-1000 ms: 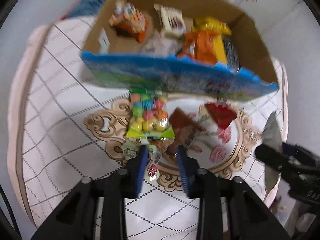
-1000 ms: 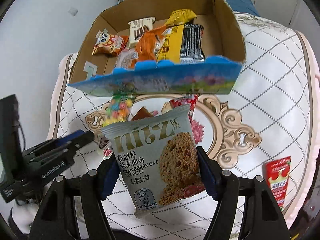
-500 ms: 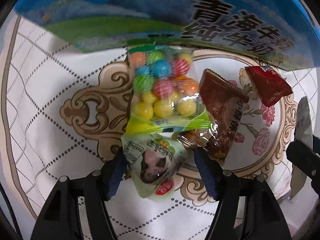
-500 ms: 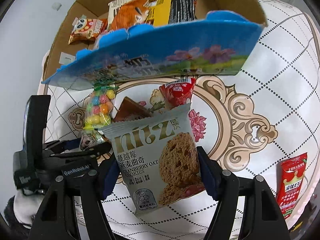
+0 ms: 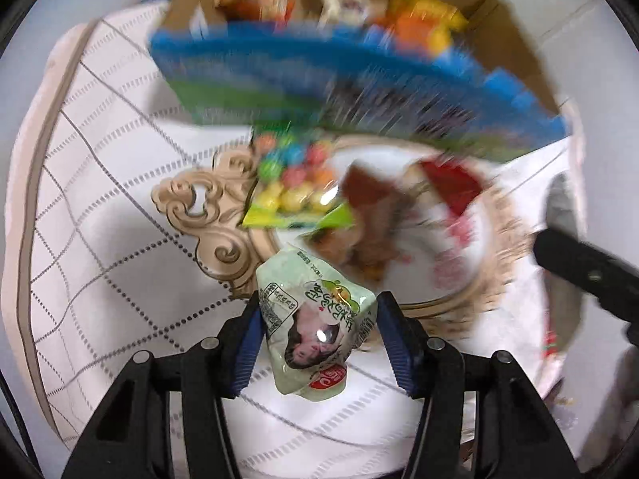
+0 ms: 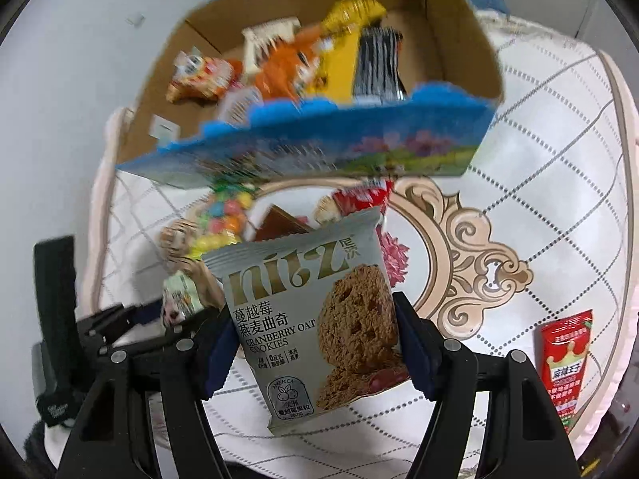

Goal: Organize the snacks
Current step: 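Lower both packets into the box and open both grippers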

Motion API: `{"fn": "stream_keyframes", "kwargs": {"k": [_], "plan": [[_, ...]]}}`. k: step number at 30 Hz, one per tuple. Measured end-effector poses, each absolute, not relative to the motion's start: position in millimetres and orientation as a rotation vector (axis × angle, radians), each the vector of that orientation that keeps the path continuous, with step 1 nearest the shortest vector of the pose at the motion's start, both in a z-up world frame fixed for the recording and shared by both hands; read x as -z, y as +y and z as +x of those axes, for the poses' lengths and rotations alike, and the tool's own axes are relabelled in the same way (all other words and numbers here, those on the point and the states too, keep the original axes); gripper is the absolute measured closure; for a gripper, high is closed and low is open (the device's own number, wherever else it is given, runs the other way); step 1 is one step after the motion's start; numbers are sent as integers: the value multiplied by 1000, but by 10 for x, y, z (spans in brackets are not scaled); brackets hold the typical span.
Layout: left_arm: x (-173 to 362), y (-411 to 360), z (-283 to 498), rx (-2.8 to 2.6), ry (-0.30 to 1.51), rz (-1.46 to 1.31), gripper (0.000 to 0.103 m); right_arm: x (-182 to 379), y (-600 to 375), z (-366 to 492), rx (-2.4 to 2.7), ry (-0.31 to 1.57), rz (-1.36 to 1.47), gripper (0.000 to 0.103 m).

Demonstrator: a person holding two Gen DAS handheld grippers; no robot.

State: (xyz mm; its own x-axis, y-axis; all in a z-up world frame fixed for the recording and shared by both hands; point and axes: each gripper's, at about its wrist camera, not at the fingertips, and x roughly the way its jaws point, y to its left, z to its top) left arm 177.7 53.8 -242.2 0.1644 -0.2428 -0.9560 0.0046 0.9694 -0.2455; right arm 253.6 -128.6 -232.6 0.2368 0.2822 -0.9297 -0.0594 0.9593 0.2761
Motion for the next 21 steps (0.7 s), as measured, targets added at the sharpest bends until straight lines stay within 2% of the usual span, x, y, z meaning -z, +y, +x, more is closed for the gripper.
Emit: {"fn": "stream_keyframes", "kwargs": {"k": [4, 9, 18, 21], "plan": [[1738, 463, 1952, 224, 1269, -210, 51, 1889, -1386, 2589, -252, 1229, 262, 30], [1302, 498, 2598, 216, 1175, -170, 50, 1576, -1556, 2956, -207, 1165, 326, 30], [1484, 654, 3578, 130, 1225, -150, 50, 1777, -1654, 3867, -53, 1207, 318, 30], [1698, 658, 3794, 117, 1276, -118, 45, 1941, -1678, 4033, -18, 1236, 325, 30]]}}
